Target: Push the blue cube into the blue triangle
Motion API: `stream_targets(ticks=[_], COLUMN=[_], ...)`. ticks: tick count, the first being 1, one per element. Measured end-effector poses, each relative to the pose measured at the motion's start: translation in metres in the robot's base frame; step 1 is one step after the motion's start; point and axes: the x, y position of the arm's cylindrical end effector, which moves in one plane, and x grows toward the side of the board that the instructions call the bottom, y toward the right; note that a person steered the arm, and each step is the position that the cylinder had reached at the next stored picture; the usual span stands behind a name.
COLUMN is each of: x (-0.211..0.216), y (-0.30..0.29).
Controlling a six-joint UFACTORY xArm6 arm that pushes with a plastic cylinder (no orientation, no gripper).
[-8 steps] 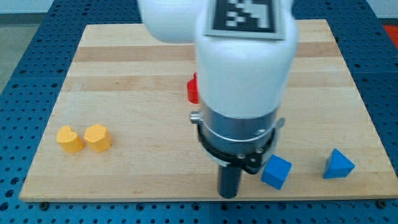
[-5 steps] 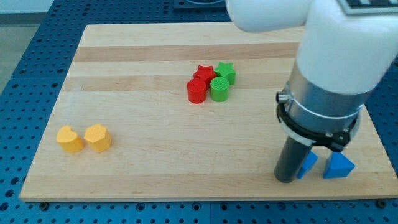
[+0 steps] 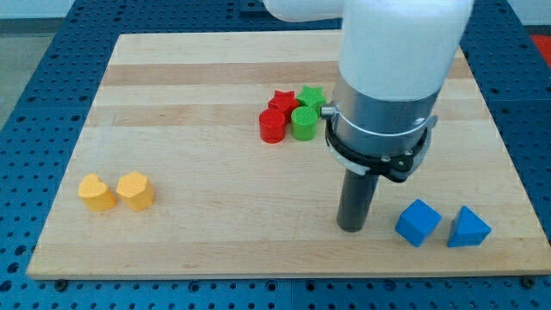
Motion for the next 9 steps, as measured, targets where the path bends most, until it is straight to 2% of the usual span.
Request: stream_targets(ticks=[4, 7, 9], x=[0.0, -0.005, -0.097], y=[0.075, 0.083, 0.097])
